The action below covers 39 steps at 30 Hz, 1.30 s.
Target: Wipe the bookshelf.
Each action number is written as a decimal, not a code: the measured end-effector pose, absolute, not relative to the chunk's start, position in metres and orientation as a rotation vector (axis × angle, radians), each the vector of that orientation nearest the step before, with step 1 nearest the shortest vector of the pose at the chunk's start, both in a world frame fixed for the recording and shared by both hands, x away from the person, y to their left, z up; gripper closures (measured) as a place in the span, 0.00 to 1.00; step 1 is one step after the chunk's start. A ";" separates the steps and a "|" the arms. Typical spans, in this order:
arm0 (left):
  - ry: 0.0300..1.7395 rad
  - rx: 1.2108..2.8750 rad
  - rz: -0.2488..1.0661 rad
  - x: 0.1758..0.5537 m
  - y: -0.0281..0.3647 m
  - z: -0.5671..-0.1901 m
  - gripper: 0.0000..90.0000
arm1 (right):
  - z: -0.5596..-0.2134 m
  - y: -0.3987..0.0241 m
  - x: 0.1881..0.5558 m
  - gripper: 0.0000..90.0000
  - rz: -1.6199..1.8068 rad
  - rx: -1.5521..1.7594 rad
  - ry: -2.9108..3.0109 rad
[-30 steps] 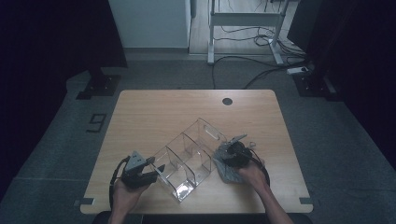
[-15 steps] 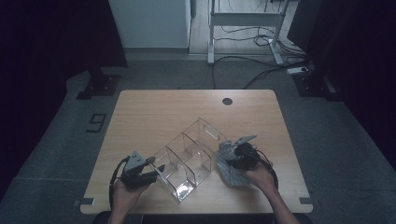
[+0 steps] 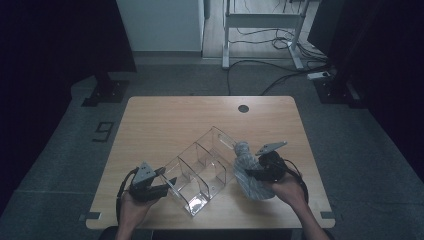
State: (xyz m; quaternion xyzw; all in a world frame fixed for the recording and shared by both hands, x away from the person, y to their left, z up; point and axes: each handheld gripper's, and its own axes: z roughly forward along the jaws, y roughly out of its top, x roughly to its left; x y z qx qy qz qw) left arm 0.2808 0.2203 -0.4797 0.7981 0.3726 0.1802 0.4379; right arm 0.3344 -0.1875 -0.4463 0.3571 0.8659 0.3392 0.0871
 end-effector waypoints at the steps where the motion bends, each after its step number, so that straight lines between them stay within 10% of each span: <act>1: 0.924 1.985 0.444 0.281 0.221 -0.480 0.43 | -0.443 -0.188 0.334 0.73 1.016 1.056 2.577; 39: 0.908 1.996 0.435 0.279 0.219 -0.479 0.50 | -0.372 -0.074 0.385 0.72 1.062 0.853 2.628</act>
